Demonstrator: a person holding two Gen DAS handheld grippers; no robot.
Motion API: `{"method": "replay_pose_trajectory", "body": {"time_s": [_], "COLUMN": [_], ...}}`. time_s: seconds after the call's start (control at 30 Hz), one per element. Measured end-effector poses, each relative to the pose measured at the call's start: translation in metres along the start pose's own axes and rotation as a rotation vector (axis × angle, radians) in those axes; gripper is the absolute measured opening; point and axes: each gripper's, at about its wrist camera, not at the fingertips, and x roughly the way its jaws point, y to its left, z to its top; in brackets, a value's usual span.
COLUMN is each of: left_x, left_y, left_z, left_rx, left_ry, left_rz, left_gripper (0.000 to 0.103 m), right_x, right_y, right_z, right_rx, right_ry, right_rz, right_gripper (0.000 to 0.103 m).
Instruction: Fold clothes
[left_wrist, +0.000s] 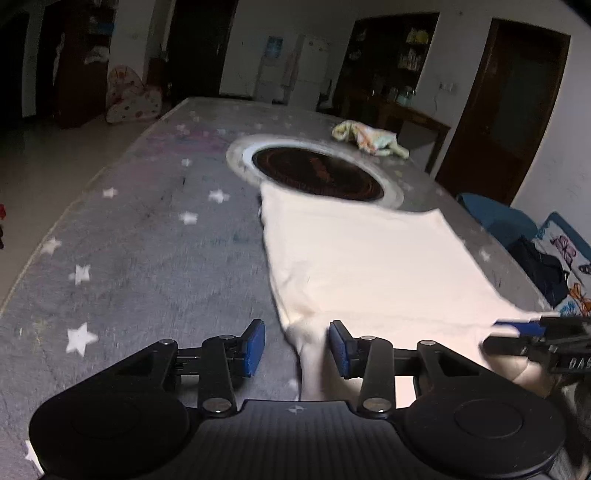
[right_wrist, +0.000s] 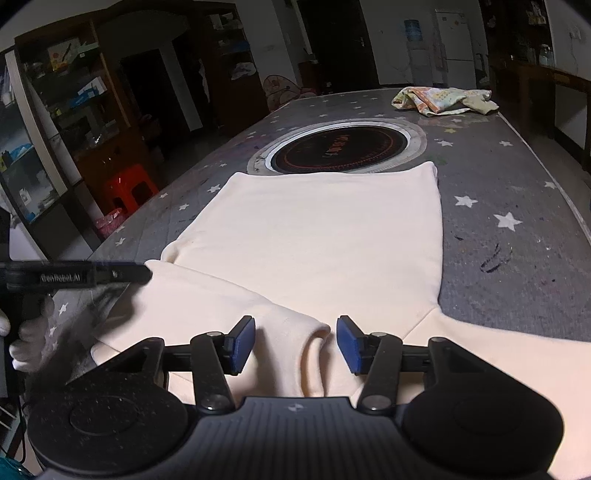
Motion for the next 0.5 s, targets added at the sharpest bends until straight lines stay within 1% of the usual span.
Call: {"method": "replay_pose_trajectory", "body": {"time_s": [0.1,0.13,0.23,0.3,0.33,0.37,0.4,0.47,0.5], "left_x": [0.0,0.002,0.012,0.013,0.013,0.012,0.012,0.007,0.006], "left_y": [-0.004,-0.003,0.001,0.005,0.006,0.008,0.01,0.013,0.01], "left_z": [0.006,0.007,0.003,0.0,0.0,0.002,0.003,0.009,0.012], "left_rx": [0.011,0.019,0.054,0.076,0.087,0.078,0.066,0.014,0.011], "left_ry": [-0.029,-0.023,0.004,-0.001,-0.005,-0.005,-0.007,-0.021,-0.035], "left_rz": [0.009,0.019,0.08,0.116,0.147,0.158,0.164,0.115,0.087], "left_gripper": [0.04,0.04,0.038,0.038,0.036,0.035,0.035,0.035,0.035], "right_x": [0.0,0.001,0.001,0.001,0.001,0.001,0.0,-0.002,-0.003], "right_y": [0.0,0.0,0.001,0.002,0.003,0.003,0.004,0.006,0.007], "right_z": [-0.001,-0.001,-0.001,-0.001,-0.001,-0.001,0.0,0.001,0.002], "right_rx": [-0.006,-0.008,-0.015,-0.027,-0.031,-0.037,-0.043,-0.057,-0.06], "right_ry": [0.0,0.0,-0.001,-0.002,-0.002,-0.003,-0.007,-0.02,-0.024], "right_rz": [-0.001,-0.002,-0.006,-0.01,-0.013,-0.016,-0.021,-0.03,-0.03], "right_gripper": [0.051,0.051,0.051,0.051,0.051,0.051,0.051,0.051,0.051]}}
